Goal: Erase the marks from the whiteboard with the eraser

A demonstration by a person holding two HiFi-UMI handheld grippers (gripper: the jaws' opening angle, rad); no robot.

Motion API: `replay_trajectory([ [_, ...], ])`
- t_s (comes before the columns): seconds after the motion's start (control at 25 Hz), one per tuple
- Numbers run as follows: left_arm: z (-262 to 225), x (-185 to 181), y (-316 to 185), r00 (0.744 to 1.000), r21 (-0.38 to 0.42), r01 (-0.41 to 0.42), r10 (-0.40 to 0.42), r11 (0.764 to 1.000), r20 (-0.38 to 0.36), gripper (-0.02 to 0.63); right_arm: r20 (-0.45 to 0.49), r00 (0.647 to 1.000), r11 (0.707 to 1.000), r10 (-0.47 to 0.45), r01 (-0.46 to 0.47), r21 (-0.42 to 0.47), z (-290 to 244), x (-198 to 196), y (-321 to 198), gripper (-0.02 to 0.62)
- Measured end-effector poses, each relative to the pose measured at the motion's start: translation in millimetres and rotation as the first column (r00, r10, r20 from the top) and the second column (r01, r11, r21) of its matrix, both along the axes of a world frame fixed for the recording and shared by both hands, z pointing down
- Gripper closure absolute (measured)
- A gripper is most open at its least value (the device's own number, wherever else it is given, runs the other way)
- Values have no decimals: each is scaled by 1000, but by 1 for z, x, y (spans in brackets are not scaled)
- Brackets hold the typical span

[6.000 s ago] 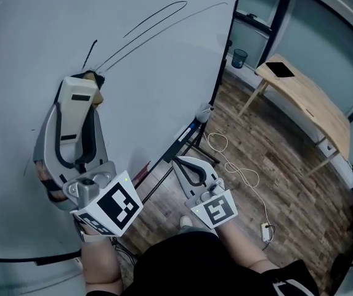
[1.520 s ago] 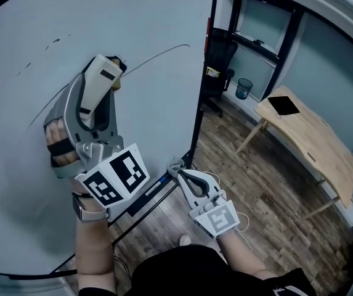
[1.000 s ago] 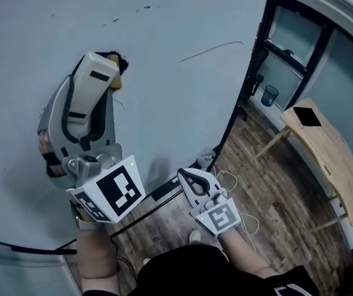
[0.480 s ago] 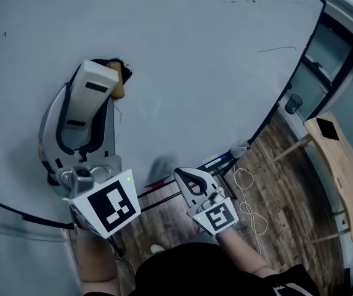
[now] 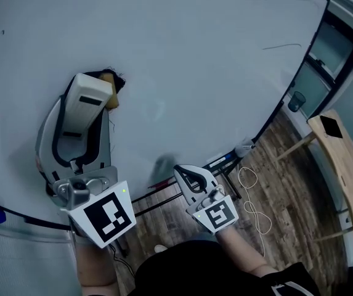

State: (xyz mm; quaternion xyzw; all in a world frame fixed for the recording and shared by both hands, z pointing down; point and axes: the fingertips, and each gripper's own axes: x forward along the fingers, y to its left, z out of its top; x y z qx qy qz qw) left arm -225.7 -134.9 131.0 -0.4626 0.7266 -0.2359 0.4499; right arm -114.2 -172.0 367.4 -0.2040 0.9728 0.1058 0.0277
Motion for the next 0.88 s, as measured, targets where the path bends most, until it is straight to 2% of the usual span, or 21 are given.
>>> replay_trajectory([
  [0.12,5,-3,-1,1000,-9,1,-2,1000,-31,342,3,1000,1000,12,-12,1,0,4,-12,568],
  [0.32,3,5,-9,1000,-7,2,-2,1000,-29,342,35,999,999,14,-15,34,-20,13,-24,569],
  [0.56,-5,87,-92,1000,14,11,-11,1000,-4,342,58,998,997,36,-39,60,-41,96,-99,568],
  [0.88,0,168,-171,1000,16,8,-8,1000,16,348,61,995,995,79,-82,49,-34,182,-167,568],
])
